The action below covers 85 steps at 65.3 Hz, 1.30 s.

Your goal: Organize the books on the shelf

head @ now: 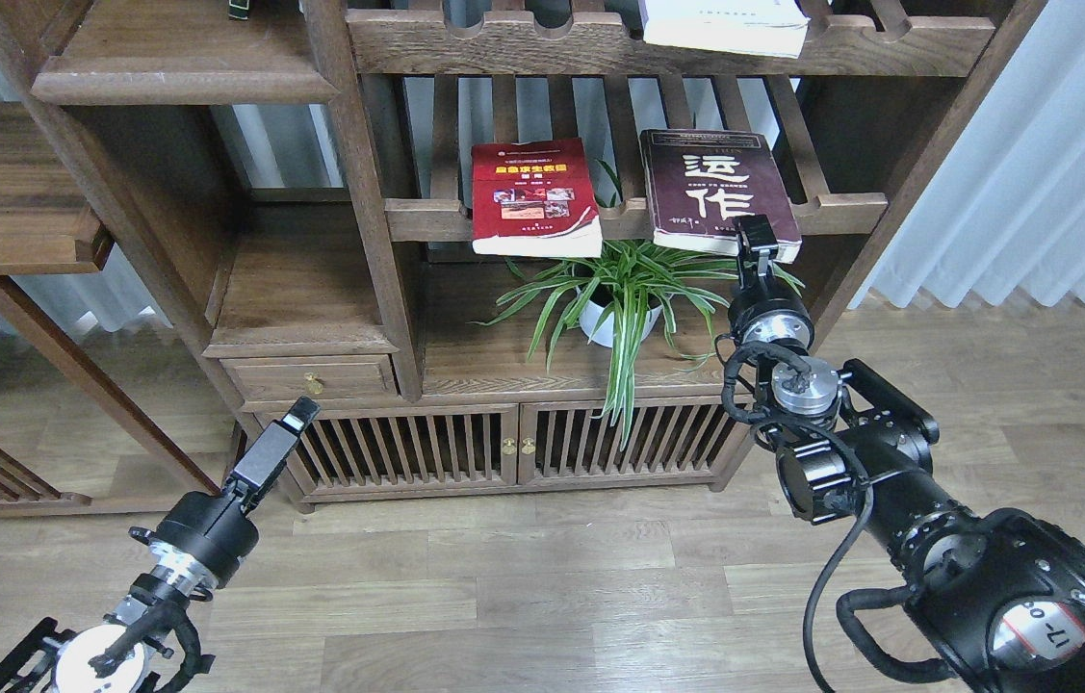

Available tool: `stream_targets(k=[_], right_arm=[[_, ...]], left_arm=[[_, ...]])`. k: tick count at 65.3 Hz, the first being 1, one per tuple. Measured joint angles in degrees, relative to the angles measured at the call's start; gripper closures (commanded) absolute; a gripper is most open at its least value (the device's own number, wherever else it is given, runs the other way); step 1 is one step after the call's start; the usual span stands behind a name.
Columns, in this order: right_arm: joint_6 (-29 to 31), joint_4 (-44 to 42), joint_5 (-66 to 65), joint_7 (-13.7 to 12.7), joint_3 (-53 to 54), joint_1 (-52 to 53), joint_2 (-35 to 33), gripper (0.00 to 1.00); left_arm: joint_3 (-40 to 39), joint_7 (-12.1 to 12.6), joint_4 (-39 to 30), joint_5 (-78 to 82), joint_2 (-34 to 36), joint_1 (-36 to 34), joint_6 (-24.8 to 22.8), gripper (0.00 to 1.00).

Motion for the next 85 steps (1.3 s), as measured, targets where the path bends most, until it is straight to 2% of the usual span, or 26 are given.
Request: stream_targets(k=[17,18,31,42,53,67,85], right_arm=[[9.5,6.2,0.0,0.1,0.2,-5.5,0.0,0.01],[11.0,9.6,0.0,0.1,0.3,-8.2,0.0,0.01],[12.4,24.6,-0.1,0.2,0.6,-19.3,0.0,0.01],[15.9,32.2,-0.4,-0.1,-0.2,-28.3,0.0,0.01],[20.7,33.7,-2.7,-0.5,-2.4,-34.3,0.0,0.01],[21.2,32.9,-6.3,-0.6,-9.3,-40.7,-1.2,0.01],[21.3,30.9,-6.5,-0.6,-10.5,-44.1,-1.2,0.01]], left_arm=[[-0.1,0.0,0.9,0.0,0.0,-0.6,0.0,0.00],[-0.1,-0.1,1.1,0.0,0.0,-0.8,0.0,0.00],[0.0,-0.1,2.0,0.0,-0.2,-0.9,0.0,0.00],[0.3,0.0,3.0,0.0,-0.3,-1.2,0.0,0.00],[0.8,0.0,4.0,0.0,-0.5,-1.4,0.0,0.00],[2.1,-0.1,6.6,0.0,-1.2,-1.8,0.0,0.00],[5.7,-0.1,11.2,0.0,-2.4,-2.2,0.0,0.00]])
